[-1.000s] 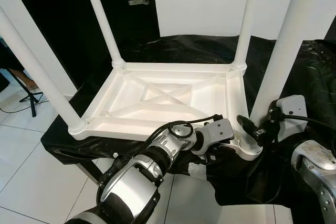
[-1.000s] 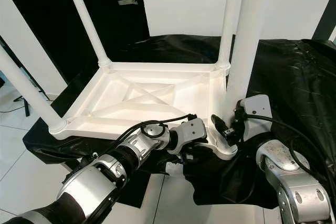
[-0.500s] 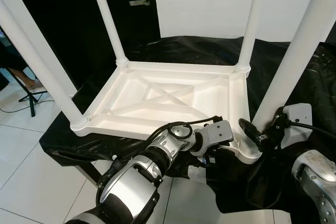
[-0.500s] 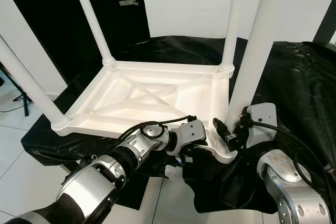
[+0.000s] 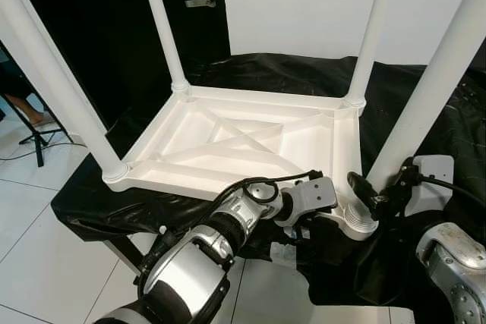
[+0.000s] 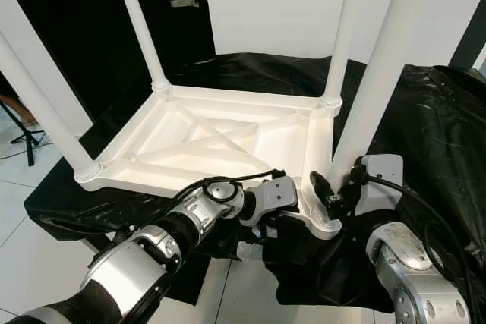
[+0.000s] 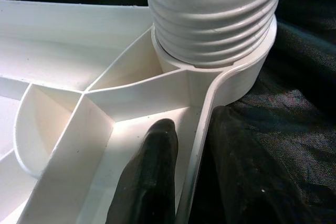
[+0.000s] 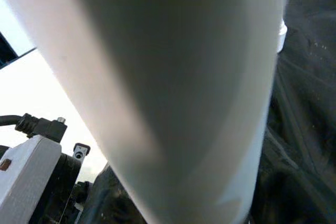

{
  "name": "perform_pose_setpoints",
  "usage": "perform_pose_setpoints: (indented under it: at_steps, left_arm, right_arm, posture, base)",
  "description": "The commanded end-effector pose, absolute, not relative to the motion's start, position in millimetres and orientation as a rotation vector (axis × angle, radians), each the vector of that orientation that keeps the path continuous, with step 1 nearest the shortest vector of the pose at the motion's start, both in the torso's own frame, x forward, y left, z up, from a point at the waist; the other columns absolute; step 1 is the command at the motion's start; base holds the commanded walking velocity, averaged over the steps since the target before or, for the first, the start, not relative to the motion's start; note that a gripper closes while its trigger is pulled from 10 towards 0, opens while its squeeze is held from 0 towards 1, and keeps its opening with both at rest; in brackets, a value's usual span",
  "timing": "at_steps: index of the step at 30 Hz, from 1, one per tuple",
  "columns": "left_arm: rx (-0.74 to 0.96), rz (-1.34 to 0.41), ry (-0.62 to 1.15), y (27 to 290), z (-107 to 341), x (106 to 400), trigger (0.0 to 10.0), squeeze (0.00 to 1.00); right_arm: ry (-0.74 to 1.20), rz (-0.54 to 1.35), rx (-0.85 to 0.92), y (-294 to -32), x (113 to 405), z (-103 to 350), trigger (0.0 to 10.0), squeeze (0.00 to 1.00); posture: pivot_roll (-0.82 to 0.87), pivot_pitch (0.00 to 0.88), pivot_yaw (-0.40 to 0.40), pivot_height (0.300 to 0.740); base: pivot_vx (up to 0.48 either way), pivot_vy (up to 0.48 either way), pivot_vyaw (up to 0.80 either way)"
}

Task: Building children table

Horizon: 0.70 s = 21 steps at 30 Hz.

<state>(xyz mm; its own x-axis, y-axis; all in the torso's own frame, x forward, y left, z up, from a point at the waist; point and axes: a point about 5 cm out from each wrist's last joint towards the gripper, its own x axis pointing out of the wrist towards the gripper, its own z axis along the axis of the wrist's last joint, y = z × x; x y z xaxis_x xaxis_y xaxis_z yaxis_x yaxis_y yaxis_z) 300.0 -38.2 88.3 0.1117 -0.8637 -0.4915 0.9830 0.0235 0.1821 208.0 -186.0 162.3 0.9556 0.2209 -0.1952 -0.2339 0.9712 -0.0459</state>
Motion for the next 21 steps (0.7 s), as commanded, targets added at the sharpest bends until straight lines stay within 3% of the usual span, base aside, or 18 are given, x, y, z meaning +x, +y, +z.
perform_pose_setpoints:
  at_steps: [1,12,18,21]
  left_arm:
    - [0.568,-1.052,0.335,-21,61,308,10.0,0.00]
    - [0.570,-1.035,0.356,-11,55,308,10.0,0.00]
    - [0.578,-1.032,0.366,-6,52,308,10.0,0.00]
    - [0.581,-1.028,0.374,-2,50,307,10.0,0.00]
  right_arm:
    - [0.473,0.289,0.006,-178,196,109,10.0,0.00]
    - [0.401,0.271,0.068,-160,202,92,10.0,0.00]
    - [0.329,0.150,0.097,-160,202,90,10.0,0.00]
    - [0.175,0.004,0.060,-172,200,106,10.0,0.00]
  posture:
    - [-0.02,0.000,0.097,0.740]
    - [0.02,0.000,0.101,0.740]
    - [0.04,0.000,0.110,0.740]
    - [0.05,0.000,0.122,0.740]
  base:
    - [0.000,0.000,0.00]
    - [0.000,0.000,0.00]
    - [0.000,0.000,0.00]
    - [0.000,0.000,0.00]
